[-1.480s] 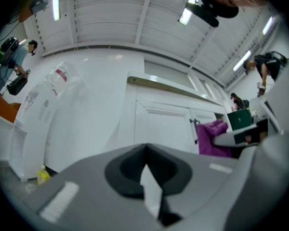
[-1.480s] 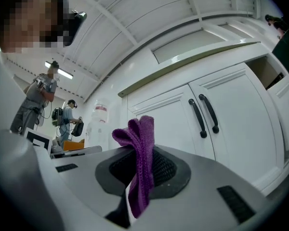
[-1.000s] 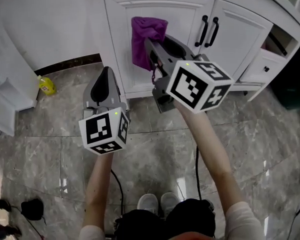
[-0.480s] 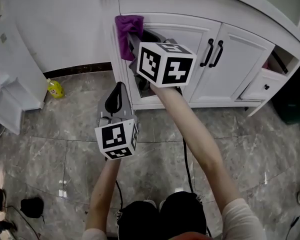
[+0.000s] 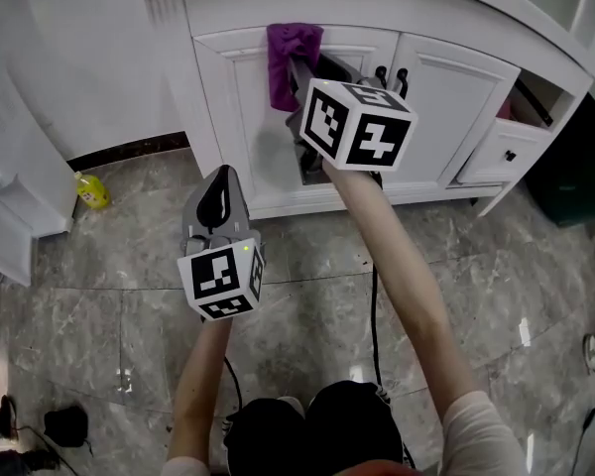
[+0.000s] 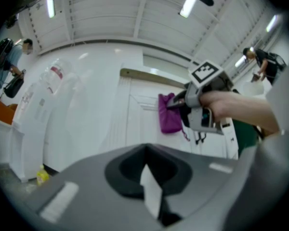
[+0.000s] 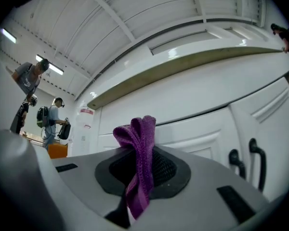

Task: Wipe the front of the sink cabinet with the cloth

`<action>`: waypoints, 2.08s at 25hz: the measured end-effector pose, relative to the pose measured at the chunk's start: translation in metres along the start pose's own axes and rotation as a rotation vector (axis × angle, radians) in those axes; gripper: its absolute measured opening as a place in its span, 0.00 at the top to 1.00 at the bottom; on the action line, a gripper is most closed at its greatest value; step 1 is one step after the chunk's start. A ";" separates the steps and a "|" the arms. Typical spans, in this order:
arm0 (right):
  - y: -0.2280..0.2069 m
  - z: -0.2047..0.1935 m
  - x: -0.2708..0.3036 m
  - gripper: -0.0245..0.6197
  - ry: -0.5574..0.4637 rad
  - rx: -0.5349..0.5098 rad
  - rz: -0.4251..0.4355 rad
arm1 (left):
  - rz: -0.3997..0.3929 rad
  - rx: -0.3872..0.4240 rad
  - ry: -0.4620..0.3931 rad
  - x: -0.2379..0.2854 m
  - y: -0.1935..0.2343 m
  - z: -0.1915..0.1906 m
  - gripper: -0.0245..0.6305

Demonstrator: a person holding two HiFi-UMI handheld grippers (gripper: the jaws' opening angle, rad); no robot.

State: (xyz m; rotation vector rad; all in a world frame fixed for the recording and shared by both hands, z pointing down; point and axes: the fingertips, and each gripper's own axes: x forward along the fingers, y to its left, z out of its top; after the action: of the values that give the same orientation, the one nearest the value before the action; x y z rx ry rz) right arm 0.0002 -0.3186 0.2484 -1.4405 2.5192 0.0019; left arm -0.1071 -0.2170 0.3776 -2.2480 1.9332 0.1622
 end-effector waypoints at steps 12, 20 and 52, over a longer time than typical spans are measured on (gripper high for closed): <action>-0.128 0.023 -0.053 0.88 -0.024 0.024 -0.230 | -0.064 0.021 0.006 0.008 -0.037 -0.013 0.96; -0.121 0.026 -0.062 0.88 -0.044 -0.009 -0.221 | -0.066 0.015 0.008 0.004 -0.034 -0.023 0.96; -0.014 -0.049 -0.014 0.88 -0.054 -0.119 -0.069 | 0.051 -0.002 0.002 -0.040 0.025 -0.070 0.96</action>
State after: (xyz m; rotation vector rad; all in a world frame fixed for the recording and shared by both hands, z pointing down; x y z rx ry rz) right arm 0.0087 -0.3201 0.3002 -1.5504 2.4617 0.1796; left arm -0.1402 -0.1962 0.4519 -2.2023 1.9929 0.1687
